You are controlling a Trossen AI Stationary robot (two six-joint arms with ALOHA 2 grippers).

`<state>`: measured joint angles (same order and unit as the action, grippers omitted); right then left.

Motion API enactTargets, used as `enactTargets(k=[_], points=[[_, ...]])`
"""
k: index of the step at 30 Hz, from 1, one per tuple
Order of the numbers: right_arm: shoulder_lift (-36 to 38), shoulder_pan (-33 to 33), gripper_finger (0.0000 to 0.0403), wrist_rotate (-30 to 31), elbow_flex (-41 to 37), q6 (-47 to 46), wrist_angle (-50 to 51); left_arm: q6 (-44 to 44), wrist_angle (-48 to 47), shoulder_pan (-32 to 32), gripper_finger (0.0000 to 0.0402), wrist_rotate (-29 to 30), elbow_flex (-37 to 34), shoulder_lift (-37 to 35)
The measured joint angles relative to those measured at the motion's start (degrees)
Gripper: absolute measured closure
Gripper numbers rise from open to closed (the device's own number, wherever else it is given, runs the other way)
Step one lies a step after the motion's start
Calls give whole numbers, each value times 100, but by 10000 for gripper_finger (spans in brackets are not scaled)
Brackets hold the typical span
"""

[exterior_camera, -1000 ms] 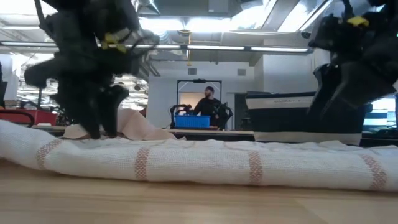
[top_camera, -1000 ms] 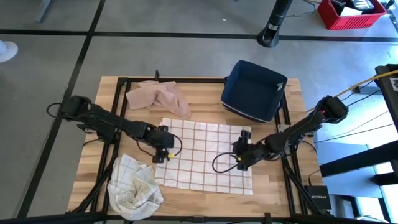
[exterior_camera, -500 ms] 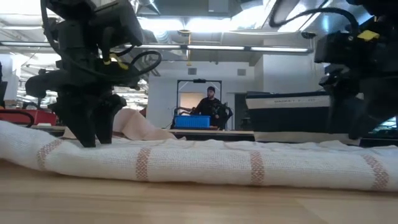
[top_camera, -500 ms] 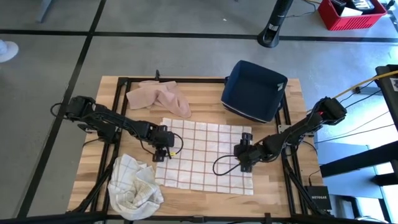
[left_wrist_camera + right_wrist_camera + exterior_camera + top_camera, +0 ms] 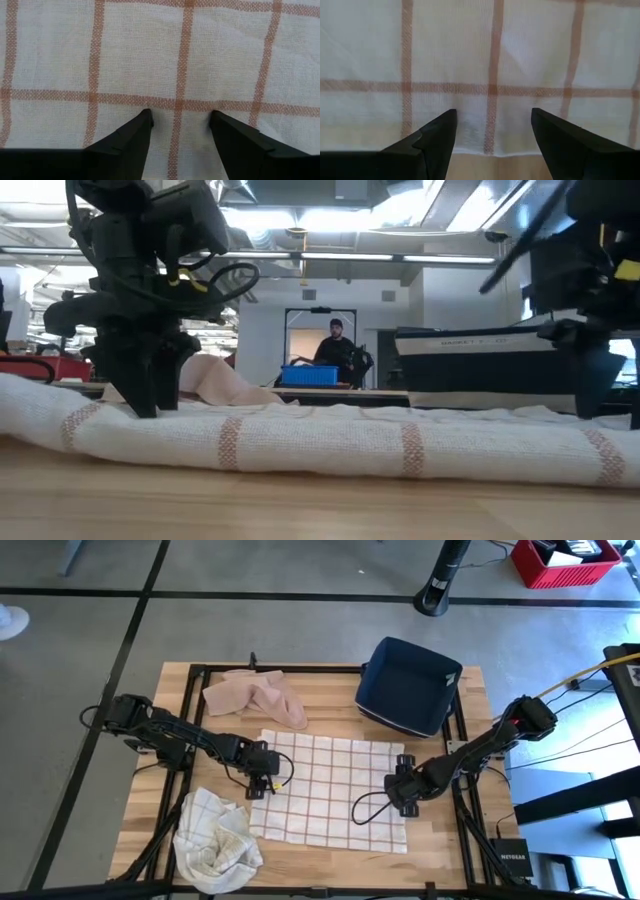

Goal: Fold towel
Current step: Fold the white with red-stripe towel

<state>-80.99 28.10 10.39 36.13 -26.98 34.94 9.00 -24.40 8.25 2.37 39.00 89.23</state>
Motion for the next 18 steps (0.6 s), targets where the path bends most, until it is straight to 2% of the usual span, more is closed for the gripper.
enactTargets(k=[5,8,11,18], points=[[39,0,149,-45,-354,-221,-384,39,-14,0,209,0,-2,0],[46,0,176,-171,-478,-425,-486,60,-56,0,237,5,-2,0],[50,0,228,-303,-530,-476,-560,81,-75,-15,283,-2,-2,-2],[44,2,379,-263,-541,-451,-515,109,-132,-46,389,-31,0,-4]])
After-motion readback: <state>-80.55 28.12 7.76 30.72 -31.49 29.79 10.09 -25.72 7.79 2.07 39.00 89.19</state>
